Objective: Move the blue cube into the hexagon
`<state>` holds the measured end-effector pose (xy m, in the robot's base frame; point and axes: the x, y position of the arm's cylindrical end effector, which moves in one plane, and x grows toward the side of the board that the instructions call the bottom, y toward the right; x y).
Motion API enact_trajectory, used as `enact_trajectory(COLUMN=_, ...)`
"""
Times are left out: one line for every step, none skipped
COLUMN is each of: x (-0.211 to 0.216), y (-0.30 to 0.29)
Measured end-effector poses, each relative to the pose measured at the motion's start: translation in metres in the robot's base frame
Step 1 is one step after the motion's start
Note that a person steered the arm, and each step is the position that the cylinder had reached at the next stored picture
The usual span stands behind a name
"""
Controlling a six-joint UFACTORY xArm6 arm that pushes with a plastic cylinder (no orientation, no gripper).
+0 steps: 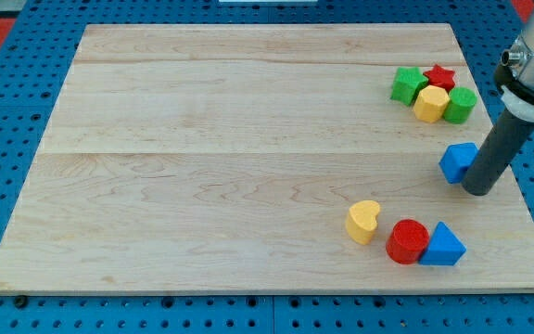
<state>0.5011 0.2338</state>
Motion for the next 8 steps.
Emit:
enact_trajectory(x=-0.016, y=-0.001)
enact_trajectory(x=-0.041, y=0.000)
enact_trajectory(x=-0.062, y=0.000)
enact_trajectory(x=-0.076, y=-0.001)
enact_trajectory(x=-0.079, y=-0.001)
enact_trajectory(x=-0.072, y=-0.001)
enact_trajectory(x=-0.058, y=-0.001)
enact_trajectory(x=-0.046, y=-0.001)
